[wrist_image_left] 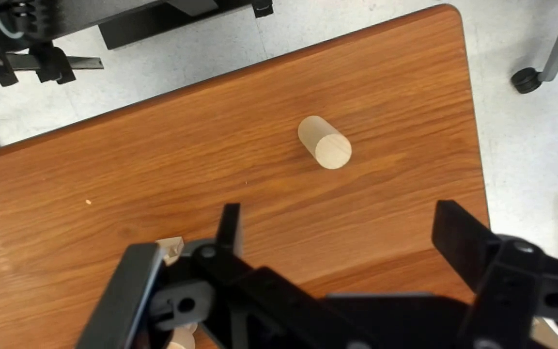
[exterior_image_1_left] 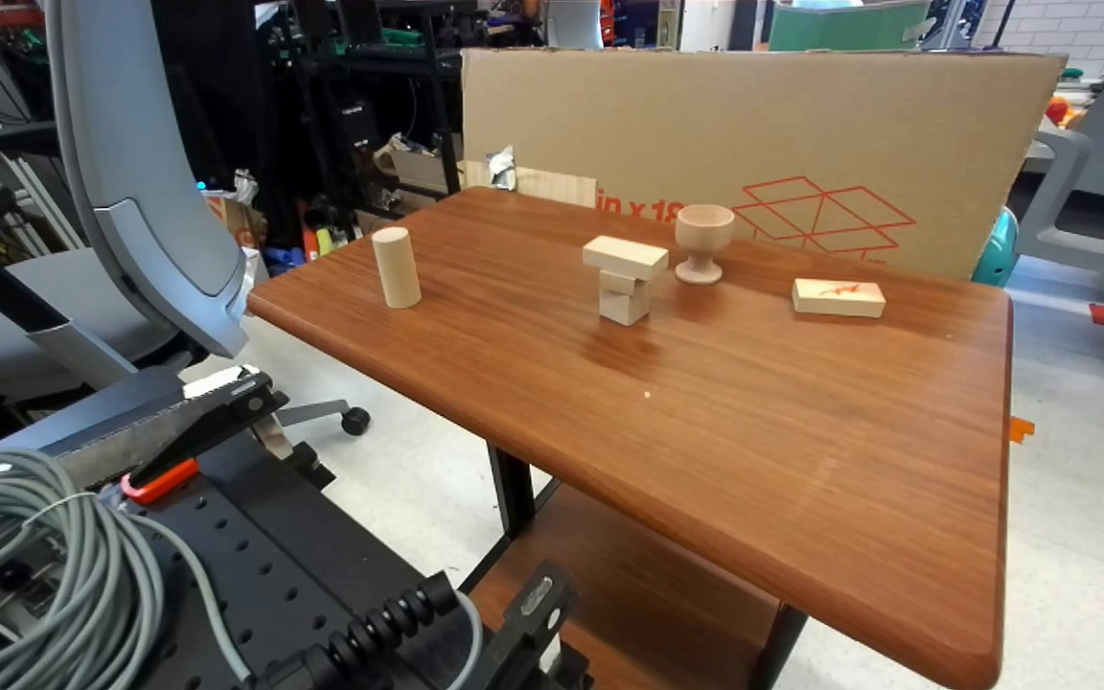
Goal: Move the wooden cylinder on the left backwards
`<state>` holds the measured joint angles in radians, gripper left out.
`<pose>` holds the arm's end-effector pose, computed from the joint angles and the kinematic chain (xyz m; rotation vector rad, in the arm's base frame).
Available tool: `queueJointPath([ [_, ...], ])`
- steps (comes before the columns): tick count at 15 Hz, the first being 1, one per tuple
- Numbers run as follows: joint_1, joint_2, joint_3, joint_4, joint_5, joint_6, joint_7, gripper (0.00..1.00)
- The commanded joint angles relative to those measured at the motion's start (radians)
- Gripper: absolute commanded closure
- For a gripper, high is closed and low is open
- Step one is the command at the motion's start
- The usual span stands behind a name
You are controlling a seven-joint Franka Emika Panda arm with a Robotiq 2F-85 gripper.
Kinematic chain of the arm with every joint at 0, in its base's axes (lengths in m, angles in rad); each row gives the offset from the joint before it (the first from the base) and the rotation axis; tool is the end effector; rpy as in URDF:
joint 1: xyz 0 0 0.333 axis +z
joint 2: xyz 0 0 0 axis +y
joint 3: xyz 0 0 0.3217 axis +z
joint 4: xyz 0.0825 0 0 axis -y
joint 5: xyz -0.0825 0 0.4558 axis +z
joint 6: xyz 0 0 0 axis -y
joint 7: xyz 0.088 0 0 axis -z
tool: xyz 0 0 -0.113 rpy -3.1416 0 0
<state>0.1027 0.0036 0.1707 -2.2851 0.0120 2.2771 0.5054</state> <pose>0.5467 0.1537 0.3027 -3.1144 0.3753 0.0225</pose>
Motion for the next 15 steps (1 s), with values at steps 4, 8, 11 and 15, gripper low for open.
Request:
queueJointPath([
  [4,0.045,0.158,-0.019,0.095,-0.09,0.011,0.067,0.0],
  [8,0.069,0.24,-0.036,0.135,-0.088,0.016,0.074,0.0],
  [11,0.087,0.306,-0.057,0.169,-0.095,0.018,0.099,0.0],
  [15,0.118,0.384,-0.09,0.215,-0.094,-0.001,0.142,0.0],
])
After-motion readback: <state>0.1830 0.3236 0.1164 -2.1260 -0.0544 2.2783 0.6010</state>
